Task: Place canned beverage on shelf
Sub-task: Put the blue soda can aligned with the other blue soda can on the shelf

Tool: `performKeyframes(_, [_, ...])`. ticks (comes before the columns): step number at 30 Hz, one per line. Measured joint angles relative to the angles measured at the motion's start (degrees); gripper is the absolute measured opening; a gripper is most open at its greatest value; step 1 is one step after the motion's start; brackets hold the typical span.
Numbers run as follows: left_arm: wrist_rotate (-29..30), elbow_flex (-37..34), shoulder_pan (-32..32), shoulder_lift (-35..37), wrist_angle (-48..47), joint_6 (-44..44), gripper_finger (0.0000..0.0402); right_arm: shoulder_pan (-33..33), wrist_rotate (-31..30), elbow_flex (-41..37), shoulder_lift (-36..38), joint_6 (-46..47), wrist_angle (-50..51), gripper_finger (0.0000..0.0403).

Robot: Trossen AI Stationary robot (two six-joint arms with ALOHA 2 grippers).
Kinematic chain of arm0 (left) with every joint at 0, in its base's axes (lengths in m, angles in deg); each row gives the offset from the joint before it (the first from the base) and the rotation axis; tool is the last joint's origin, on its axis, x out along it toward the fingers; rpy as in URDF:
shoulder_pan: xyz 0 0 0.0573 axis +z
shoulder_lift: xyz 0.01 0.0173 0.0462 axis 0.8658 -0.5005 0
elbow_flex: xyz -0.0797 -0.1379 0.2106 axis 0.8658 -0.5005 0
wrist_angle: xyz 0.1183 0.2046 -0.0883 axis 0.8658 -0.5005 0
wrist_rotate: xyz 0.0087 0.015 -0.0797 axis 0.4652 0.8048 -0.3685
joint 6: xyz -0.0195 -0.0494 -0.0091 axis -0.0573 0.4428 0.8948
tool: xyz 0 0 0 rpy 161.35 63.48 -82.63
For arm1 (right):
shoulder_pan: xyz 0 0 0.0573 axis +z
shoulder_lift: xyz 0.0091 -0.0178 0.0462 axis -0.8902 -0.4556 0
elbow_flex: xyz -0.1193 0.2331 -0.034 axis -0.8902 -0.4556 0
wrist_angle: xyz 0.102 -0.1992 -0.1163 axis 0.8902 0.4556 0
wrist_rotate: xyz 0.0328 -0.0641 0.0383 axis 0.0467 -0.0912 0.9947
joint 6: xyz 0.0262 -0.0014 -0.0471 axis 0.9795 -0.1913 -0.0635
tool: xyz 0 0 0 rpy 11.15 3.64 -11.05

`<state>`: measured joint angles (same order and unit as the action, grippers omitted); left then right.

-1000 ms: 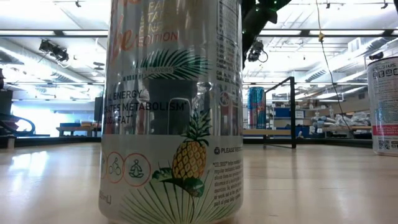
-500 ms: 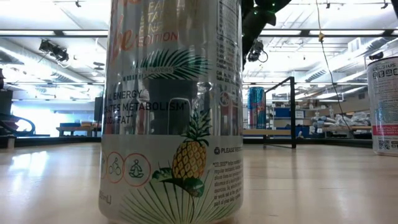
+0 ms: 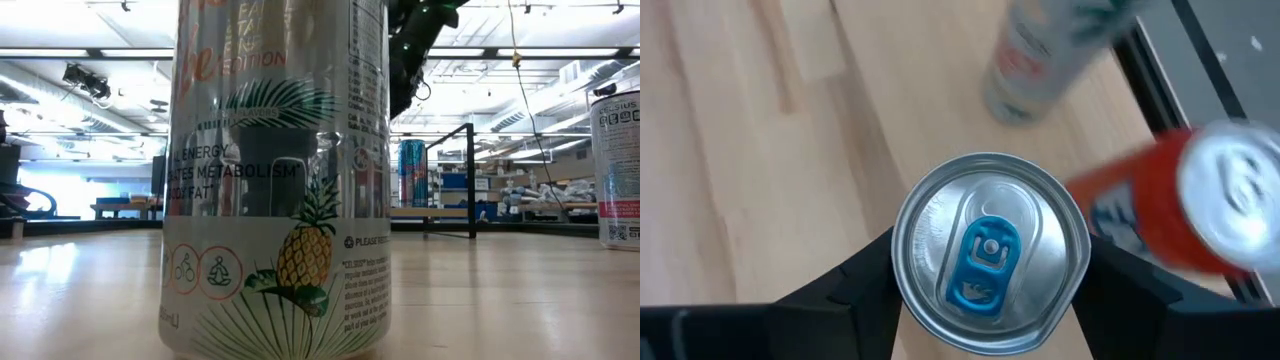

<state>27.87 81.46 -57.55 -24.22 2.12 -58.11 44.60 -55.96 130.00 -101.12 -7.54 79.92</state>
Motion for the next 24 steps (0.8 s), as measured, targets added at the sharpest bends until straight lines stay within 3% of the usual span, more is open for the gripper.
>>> performKeyframes(14, [0.0,0.0,0.0,0.0,-0.4,0.1,0.0318,-2.2,-2.6,0.0,1.8,1.8,7.8,0.0243])
performKeyframes(24, [0.0,0.0,0.0,0.0,-1.0,0.1,0.0318,-2.7,-2.1,0.0,12.3,1.3,7.8,0.0243])
